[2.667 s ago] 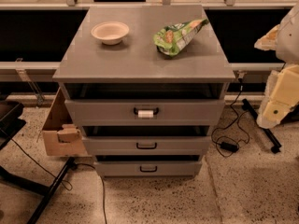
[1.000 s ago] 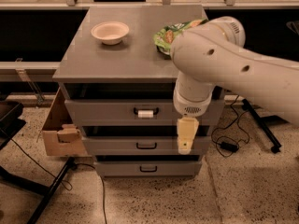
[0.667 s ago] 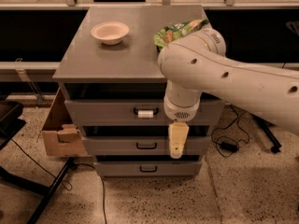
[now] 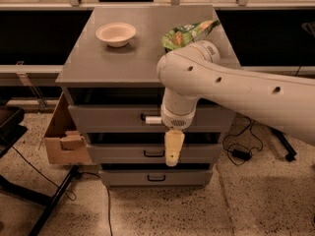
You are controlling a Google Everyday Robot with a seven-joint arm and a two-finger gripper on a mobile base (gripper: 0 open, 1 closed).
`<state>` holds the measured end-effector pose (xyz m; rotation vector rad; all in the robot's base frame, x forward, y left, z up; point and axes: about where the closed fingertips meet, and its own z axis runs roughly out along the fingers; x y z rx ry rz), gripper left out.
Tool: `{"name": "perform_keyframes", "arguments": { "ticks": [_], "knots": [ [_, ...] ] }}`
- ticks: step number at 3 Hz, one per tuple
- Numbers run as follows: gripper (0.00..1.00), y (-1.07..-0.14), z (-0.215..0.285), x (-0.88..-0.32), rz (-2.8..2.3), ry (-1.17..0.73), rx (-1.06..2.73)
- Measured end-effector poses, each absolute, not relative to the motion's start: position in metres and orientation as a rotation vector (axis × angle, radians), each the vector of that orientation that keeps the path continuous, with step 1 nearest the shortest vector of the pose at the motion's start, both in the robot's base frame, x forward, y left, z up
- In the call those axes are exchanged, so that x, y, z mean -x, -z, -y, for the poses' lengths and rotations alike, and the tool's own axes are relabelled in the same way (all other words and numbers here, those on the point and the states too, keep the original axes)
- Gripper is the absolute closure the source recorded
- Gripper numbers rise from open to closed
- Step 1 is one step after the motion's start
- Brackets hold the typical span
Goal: Open top drawer
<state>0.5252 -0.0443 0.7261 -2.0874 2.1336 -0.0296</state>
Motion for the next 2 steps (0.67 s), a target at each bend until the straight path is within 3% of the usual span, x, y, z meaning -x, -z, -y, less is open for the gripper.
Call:
{"name": "perform_keyframes", "arguments": {
  "ticks": [2],
  "knots": [
    [0.00, -0.717, 0.015, -0.544, -2.087, -0.102, 2.071]
  ]
}}
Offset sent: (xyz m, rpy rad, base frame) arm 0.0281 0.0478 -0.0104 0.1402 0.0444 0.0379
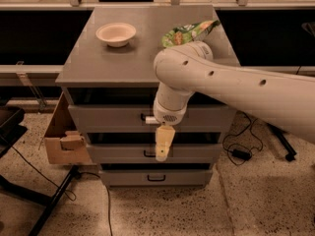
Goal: Open top drawer
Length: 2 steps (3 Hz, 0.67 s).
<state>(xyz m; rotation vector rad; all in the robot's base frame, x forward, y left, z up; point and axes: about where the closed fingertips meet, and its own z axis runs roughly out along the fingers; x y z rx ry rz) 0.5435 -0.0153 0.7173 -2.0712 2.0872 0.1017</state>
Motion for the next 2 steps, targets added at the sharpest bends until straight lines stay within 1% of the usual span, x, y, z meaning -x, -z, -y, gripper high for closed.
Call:
{"name": "perform_keyframes", "arguments": {
  "ticks": [2],
  "knots": [
    [0.00, -0.7021, 0.0043, -0.5449, -2.081, -0.126, 2.137]
  ]
}}
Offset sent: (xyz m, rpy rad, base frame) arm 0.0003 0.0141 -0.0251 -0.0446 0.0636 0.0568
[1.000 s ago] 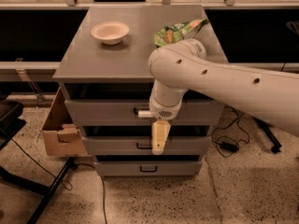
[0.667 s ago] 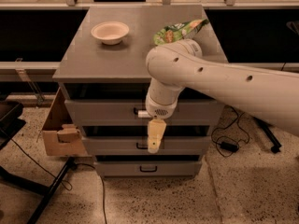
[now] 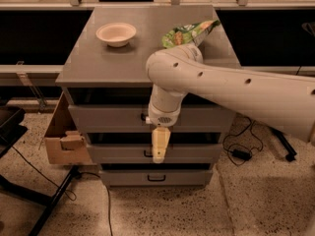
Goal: Open top drawer
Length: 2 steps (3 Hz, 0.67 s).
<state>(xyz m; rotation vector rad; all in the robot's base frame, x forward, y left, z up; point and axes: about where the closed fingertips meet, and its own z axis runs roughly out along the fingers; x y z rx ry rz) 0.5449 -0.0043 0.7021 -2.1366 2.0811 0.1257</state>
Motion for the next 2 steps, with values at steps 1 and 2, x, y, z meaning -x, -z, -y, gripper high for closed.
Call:
{"name": "perform_keyframes", "arguments": {
  "ticks": [1, 2],
  "knots": [
    [0.00, -0.6902, 0.0027, -0.5479, -2.090, -0.139, 2.177],
    [0.00, -0.6846, 0.0060, -0.5539, -2.103, -0.141, 2.199]
  ]
}}
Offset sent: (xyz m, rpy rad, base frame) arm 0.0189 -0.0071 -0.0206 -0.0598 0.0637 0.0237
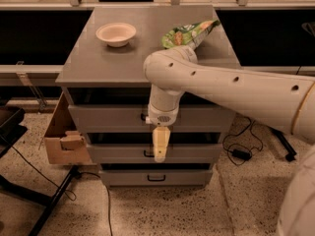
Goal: Open top drawer
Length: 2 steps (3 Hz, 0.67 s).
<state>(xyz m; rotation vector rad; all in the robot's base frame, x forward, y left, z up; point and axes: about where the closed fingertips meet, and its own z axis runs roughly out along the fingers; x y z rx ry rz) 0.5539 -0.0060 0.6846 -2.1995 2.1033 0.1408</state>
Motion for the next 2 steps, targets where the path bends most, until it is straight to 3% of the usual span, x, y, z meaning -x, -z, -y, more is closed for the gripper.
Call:
{"name": "perform_keyframes", "arguments": {
  "ticks": [2],
  "knots": [
    [0.00, -0.6774, 0.0090, -0.5659, -2.109, -0.154, 2.241]
  ]
}}
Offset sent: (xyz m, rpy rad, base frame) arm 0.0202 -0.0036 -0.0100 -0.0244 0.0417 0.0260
